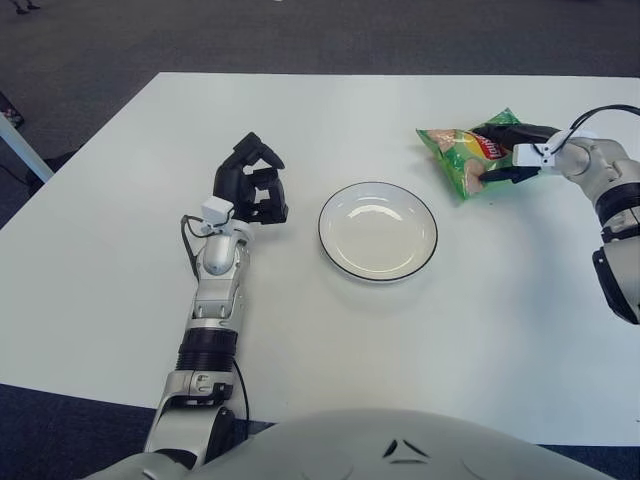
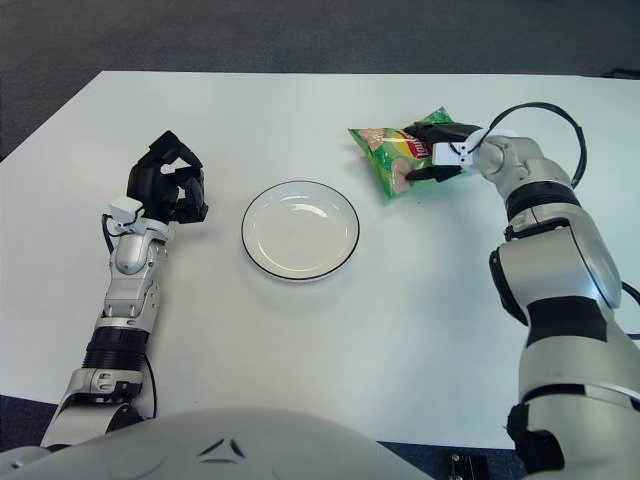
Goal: Put the snack into the plate.
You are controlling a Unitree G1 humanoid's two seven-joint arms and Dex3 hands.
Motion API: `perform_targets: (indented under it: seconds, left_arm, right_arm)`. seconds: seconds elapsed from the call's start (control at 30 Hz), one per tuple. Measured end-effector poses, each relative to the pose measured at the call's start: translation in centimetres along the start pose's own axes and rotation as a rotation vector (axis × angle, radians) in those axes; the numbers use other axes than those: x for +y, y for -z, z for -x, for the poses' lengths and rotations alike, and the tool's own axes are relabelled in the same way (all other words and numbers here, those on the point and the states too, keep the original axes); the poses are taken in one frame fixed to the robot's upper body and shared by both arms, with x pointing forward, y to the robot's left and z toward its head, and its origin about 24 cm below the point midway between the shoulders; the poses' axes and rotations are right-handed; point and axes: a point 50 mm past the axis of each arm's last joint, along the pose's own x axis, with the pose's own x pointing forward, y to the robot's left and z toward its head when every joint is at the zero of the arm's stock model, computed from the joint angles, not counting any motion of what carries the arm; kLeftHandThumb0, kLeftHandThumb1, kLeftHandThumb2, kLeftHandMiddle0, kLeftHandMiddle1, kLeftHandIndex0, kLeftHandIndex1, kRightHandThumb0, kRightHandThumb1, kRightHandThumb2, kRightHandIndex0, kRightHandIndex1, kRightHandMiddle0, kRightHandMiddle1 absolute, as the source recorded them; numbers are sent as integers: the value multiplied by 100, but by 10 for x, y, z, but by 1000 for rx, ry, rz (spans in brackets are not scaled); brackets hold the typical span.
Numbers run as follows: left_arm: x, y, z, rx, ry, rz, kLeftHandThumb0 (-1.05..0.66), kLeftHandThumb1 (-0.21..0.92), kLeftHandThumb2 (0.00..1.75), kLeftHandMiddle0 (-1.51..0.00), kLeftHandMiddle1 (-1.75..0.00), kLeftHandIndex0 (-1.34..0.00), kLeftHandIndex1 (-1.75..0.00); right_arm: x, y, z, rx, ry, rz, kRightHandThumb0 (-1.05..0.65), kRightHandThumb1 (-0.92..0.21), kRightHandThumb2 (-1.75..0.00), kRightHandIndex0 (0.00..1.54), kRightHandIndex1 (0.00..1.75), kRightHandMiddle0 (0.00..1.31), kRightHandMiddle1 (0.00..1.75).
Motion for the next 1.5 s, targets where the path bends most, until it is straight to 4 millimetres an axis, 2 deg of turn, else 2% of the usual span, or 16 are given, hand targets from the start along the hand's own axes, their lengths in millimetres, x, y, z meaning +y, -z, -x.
perform_targets:
  seconds: [0.3,0.57,0.67,0.8,0.83,0.87,0.9,0.93,1.0,1.03,1.07,1.13,1.17,1.23,1.37,1.5]
  left_arm:
    - [1,-2,0,-24,-24,-20,-51,26,139,-137,-175,-66,-175]
    - [1,-3,0,-32,-31,-30,-50,27,137,-137,-175,-65,-175]
    - [1,-3,0,-37,-35,-34,-50,26,139,-136,-175,-66,-175]
    - [2,-3,0,-39,-41,-36,-51,25,140,-136,-175,-67,-175]
    - [2,-3,0,-39,-42,-36,-51,25,140,-136,-175,-67,-175]
    - [2,-3,0,-39,-44,-36,-51,25,140,-136,-175,-67,-175]
    - [2,-3,0,-39,-46,-36,-51,25,140,-136,-175,-67,-175]
    - [2,-3,0,-39,-50,-37,-51,25,140,-136,-175,-67,-175]
    - [3,-3,0,-40,-56,-37,-51,25,140,-137,-175,-67,-175]
    - [3,-4,0,-40,-59,-37,-51,25,140,-137,-175,-67,-175]
    - [3,-4,0,-41,-61,-37,-51,25,139,-137,-175,-67,-175]
    - [3,-4,0,-42,-65,-37,-51,25,139,-137,-175,-66,-175]
    - [3,-4,0,-42,-68,-36,-51,26,139,-137,-175,-66,-175]
    - [3,-4,0,-43,-70,-36,-51,25,139,-137,-175,-67,-175]
    - [3,-4,0,-42,-71,-36,-51,25,140,-137,-175,-67,-175]
    - [3,-4,0,-41,-72,-38,-51,24,141,-137,-175,-68,-175]
  right_arm:
    - [7,1,-3,29,-5,4,-104,-92,-55,0,0,0,12]
    - [10,1,-4,47,-12,-7,-101,-92,-60,0,0,0,24]
    - [11,1,-5,52,-13,-10,-97,-92,-57,0,0,0,36]
    - [11,1,-6,60,-8,-11,-90,-91,-51,5,4,0,74]
    - [11,1,-6,61,-3,-10,-80,-81,-59,3,50,4,110]
    - [11,1,-6,61,5,-5,-74,-72,-68,2,81,7,133]
    - [11,0,-6,61,16,-1,-68,-67,-76,2,100,15,141]
    - [10,0,-6,61,33,5,-59,-60,-89,1,127,27,153]
    - [9,0,-6,62,63,13,-50,-50,-105,10,155,41,166]
    - [9,0,-6,62,79,16,-49,-49,-107,11,159,43,168]
    - [8,0,-6,62,95,18,-39,-45,-112,18,160,47,169]
    - [7,0,-7,66,131,19,-16,-25,-133,51,154,60,172]
    - [6,0,-7,70,157,18,-10,-18,-139,61,151,64,173]
    - [6,0,-7,79,206,13,-5,-12,-146,72,149,67,174]
    - [4,1,-6,83,307,-19,-1,-6,-153,82,150,67,174]
    - [0,0,-4,60,388,-66,0,-4,-156,86,152,64,175]
